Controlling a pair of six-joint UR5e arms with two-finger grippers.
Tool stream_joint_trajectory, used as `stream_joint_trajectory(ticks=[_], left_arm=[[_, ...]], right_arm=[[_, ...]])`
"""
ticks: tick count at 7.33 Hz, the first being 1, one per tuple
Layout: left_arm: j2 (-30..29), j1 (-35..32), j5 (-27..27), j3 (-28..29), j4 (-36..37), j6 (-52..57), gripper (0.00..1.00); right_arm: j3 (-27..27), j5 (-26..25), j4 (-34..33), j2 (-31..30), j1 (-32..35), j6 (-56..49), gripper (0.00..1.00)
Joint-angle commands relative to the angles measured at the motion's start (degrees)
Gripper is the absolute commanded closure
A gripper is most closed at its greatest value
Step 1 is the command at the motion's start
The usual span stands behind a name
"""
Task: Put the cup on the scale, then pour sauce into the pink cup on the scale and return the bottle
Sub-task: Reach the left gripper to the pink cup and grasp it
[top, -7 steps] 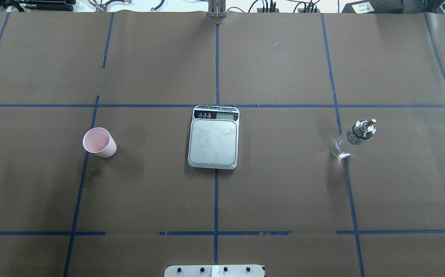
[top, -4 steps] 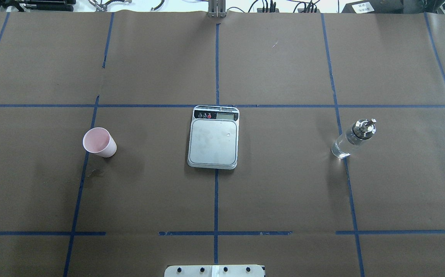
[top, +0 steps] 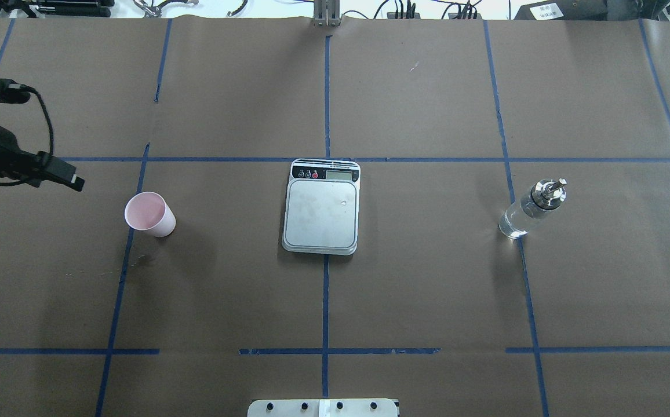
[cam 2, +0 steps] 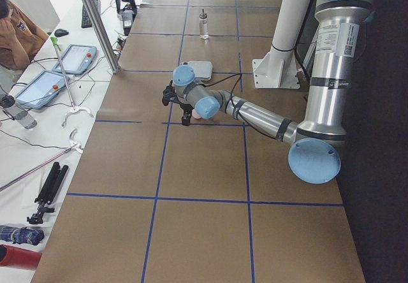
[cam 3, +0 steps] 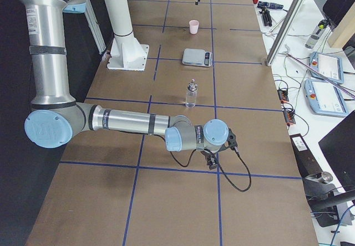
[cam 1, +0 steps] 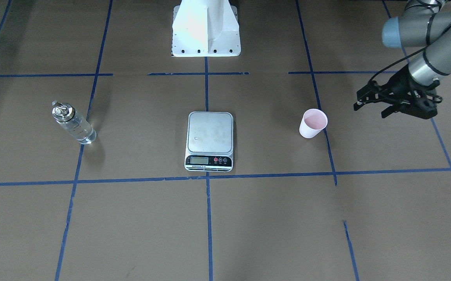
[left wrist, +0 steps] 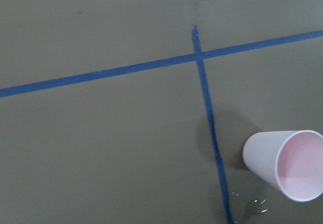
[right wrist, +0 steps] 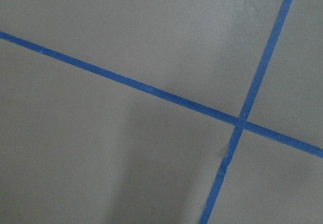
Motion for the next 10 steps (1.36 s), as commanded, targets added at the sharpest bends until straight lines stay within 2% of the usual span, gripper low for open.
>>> stream_joint_trajectory(ticks=[1, 3, 6, 8, 9, 10], left_arm=[[-5.37, 8.11, 6.96, 0.44, 0.31, -9.91, 0.02], [-4.85, 9.55, 10.99, 0.62, 0.49, -9.92, 0.03], [-4.15, 9.81, 11.1, 1.05, 0.49, -9.83, 0.04], [-4.76, 10.95, 11.1, 2.98, 0.31, -9.83, 0.1], [-4.94, 11.22, 10.92, 4.29, -0.04, -9.57, 0.16], [-5.11, 11.31, 10.66, 4.39, -0.13, -9.48, 0.38]], right_arm=[[0.04, 0.04, 0.06, 0.12, -0.35, 0.12, 0.0], [-0.05, -0.05, 0.06, 0.2, -0.35, 0.12, 0.0], [-0.14, -0.05, 0.06, 0.2, -0.53, 0.12, 0.0], [-0.22, -0.05, 0.06, 0.2, -0.53, 0.12, 0.0], [-0.23, -0.05, 0.06, 0.2, -0.7, 0.12, 0.0], [-0.23, -0.14, 0.06, 0.2, -0.7, 0.12, 0.0]])
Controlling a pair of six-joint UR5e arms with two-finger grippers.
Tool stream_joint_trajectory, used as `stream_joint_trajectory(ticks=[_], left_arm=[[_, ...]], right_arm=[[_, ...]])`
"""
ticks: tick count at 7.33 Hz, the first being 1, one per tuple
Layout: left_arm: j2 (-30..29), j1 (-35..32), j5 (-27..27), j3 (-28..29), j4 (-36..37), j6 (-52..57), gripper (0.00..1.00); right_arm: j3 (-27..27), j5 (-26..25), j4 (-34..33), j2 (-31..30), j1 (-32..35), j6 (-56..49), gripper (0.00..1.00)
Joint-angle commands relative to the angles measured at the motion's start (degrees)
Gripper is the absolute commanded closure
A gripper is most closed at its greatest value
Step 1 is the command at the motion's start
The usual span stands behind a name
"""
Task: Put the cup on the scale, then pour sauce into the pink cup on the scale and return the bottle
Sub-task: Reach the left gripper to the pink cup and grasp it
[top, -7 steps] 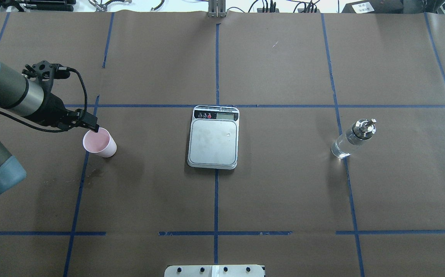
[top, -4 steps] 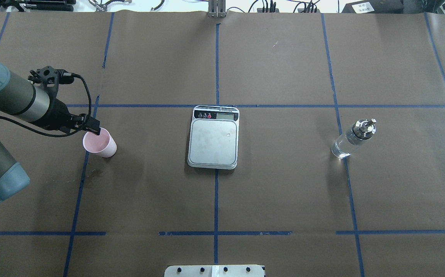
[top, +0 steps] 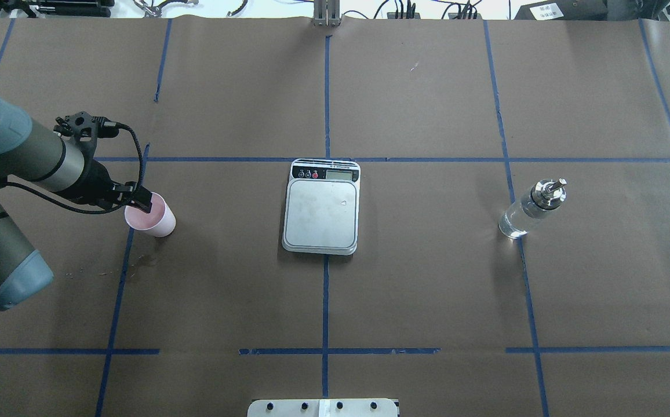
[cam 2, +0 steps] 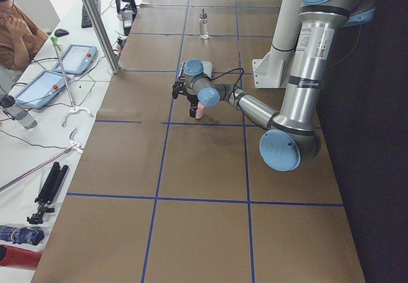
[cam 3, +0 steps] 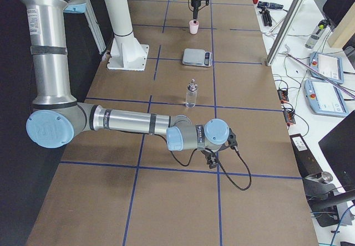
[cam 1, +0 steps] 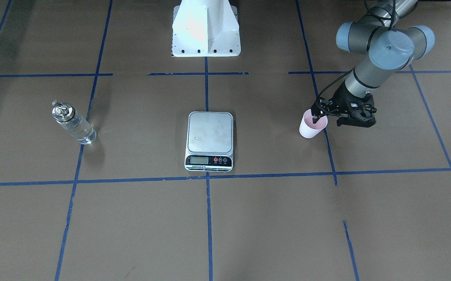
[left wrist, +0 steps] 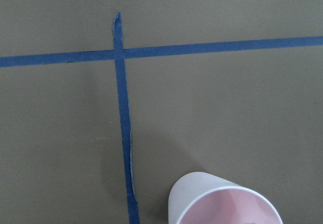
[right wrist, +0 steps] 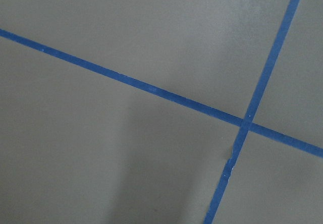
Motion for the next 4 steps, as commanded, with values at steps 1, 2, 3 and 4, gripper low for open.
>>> stream_joint_trajectory(ticks=[1, 2, 3, 4], left_arm=[[-0.43, 1.23, -0.18, 0.77, -0.02, -0.18, 0.75], [-0.78, 1.42, -0.61, 0.77, 0.24, -0.28, 1.0], [-1.05, 1.33, -0.62, 0.69, 0.42, -0.8, 1.0], [-1.83, 1.33, -0.53, -0.18, 0.68, -4.72, 1.0]], right_arm=[[-0.02, 0.02, 0.0, 0.0, 0.02, 0.0, 0.0], [-0.1, 0.02, 0.0, 0.0, 0.02, 0.0, 0.0], [-0.11, 0.02, 0.0, 0.0, -0.06, 0.0, 0.0], [-0.11, 0.11, 0.0, 0.0, -0.06, 0.0, 0.0]])
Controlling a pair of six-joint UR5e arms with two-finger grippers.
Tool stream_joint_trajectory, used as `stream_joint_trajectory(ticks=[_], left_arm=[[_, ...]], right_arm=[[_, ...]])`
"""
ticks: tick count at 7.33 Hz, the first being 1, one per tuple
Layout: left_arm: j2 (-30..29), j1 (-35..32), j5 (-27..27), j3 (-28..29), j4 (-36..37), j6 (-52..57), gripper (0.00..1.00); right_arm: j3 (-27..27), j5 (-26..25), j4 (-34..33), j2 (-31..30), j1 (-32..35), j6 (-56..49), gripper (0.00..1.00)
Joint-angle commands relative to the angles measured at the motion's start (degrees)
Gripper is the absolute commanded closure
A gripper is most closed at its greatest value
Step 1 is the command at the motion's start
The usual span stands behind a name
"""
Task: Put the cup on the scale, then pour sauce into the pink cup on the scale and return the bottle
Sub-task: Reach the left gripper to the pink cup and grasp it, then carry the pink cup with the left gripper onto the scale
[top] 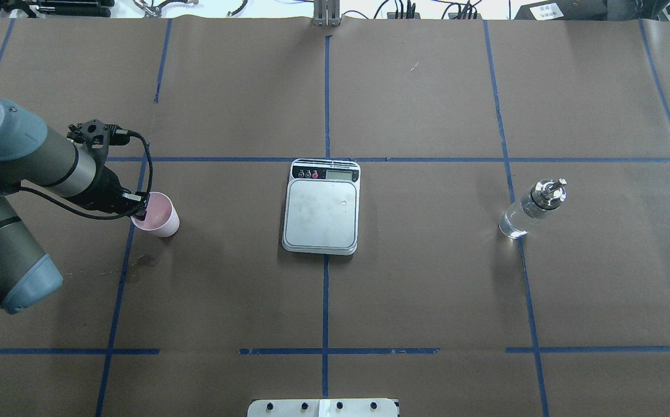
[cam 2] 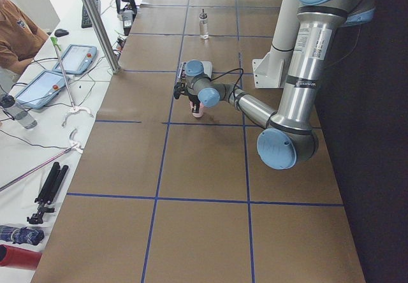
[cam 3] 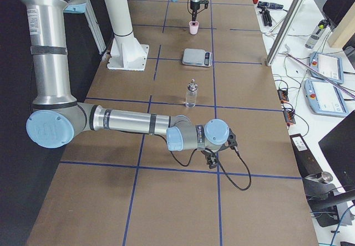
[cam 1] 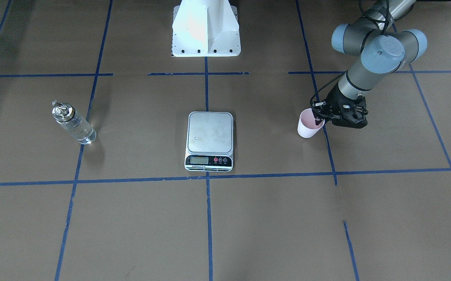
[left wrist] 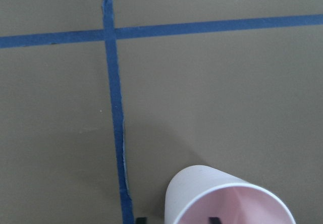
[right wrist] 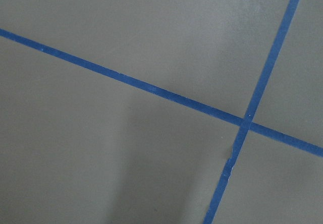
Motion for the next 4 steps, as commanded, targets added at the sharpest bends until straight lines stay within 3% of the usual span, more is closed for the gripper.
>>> stream_joint_trajectory(ticks=[1, 2, 4], left_arm=[[-4.34, 0.05, 0.01, -1.93, 3.7, -6.19, 1.0], [-10.38, 0.13, 0.36, -2.02, 9.13, -10.57, 1.0], [-18.49, 3.62, 2.89, -2.03, 13.04, -19.45, 1.0]], right_arm=[[0.07, 0.51, 0.0, 0.09, -0.04, 0.0, 0.0], [-0.02, 3.65, 0.09, 0.09, -0.04, 0.0, 0.0], [-0.02, 4.38, 0.09, 0.17, -0.03, 0.0, 0.0]])
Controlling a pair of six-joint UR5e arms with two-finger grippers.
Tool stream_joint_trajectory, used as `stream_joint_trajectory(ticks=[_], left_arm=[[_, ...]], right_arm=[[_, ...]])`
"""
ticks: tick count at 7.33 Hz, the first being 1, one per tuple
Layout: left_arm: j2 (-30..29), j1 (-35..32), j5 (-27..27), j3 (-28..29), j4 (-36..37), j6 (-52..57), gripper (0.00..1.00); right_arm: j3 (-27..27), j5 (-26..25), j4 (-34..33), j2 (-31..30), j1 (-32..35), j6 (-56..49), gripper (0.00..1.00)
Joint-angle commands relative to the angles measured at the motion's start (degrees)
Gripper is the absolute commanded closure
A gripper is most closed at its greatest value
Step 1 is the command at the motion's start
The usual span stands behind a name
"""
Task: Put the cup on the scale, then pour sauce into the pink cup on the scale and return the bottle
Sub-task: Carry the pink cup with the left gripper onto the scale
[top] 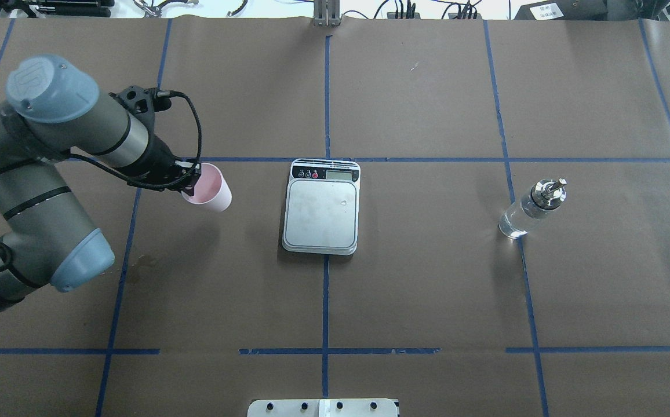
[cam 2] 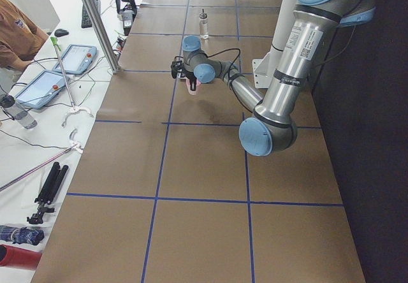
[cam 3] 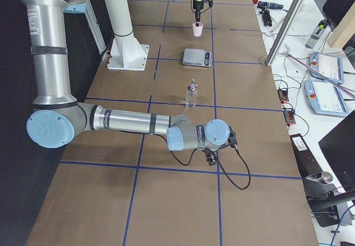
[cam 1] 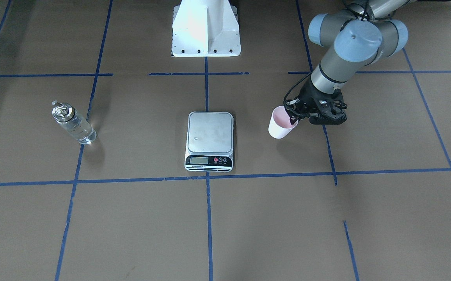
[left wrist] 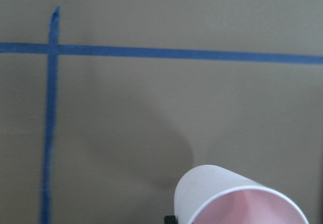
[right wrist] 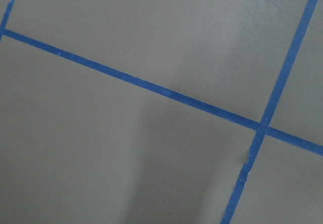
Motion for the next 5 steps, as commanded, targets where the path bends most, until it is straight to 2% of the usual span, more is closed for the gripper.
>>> stream_joint_trajectory(ticks=[1, 3, 5], left_arm=[[-8.51, 4.56, 4.18, 0.83, 4.05, -7.77, 1.0], [-14.94, 7.65, 9.27, 3.02, 9.58, -8.15, 1.0], [-19.87, 9.15, 11.91, 8.98, 9.51, -8.15, 1.0]], right_arm=[[0.04, 0.7, 0.01, 0.15, -0.03, 0.0, 0.0], [0.39, 0.87, 0.01, 0.06, 0.06, 0.0, 0.0], [0.48, 0.96, 0.01, 0.06, -0.03, 0.0, 0.0]])
